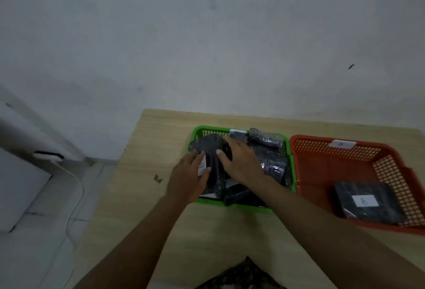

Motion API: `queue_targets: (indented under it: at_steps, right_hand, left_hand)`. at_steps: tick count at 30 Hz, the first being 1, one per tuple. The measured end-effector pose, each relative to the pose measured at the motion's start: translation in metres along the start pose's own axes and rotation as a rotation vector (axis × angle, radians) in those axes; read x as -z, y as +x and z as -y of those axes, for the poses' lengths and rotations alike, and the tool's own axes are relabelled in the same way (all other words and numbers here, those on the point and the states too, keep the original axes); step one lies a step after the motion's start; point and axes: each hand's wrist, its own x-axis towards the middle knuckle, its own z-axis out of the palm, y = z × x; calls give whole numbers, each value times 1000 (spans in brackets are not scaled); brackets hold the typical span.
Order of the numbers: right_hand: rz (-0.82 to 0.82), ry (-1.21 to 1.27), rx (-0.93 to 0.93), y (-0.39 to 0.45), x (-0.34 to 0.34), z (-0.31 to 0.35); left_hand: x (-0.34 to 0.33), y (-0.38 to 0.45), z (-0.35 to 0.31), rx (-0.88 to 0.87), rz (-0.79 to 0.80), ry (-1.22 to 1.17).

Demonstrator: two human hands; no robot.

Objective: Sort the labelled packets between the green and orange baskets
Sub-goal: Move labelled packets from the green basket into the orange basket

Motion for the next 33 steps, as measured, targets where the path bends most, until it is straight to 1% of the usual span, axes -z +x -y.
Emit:
queue_targets:
  at_steps: [1, 3, 6, 8, 11, 14, 18, 21, 24, 27, 28, 30, 33]
  right_hand:
    - [-22, -1, -8, 5, -3, 2]
    - [-37, -71, -10, 14, -7, 6]
    - [24, -150, -58, 26, -8, 13]
    - [50, -95, -88, 30, -7, 15]
    - [-17, 169, -78, 29, -2, 16]
    - [-167, 451, -49, 21, 15, 12]
    - [-324, 794, -87, 5, 50, -4]
    - [-515, 1004, -182, -5, 77, -29]
    - [-627, 1196, -275, -16, 96, -60]
    - [-693, 1304, -308, -33, 115, -93]
    - [-698, 1316, -317, -40, 122, -105]
    - [-723, 1297, -334, -55, 136, -130]
    - [-755, 1089, -371, -78, 158, -175]
  left_hand:
    - [-2, -3, 1, 12, 22, -31]
    - [-8, -8, 5, 21, 15, -92]
    - [-15, -13, 10, 33, 36, -172]
    - [-13, -12, 12, 37, 33, -218]
    - [-11, -9, 18, 91, -43, -269]
    - [-4, 0, 16, 138, -133, -315]
    - [2, 18, -1, 187, -174, -418]
    - [-1, 37, -36, 271, -156, -637]
    - [-8, 53, -83, 375, -63, -901]
    - [-21, 65, -130, 319, 24, -1060]
    - [-26, 69, -147, 313, 46, -1100]
    - [-36, 75, -181, 365, 64, -1155]
    - [-59, 85, -225, 404, 86, -1220]
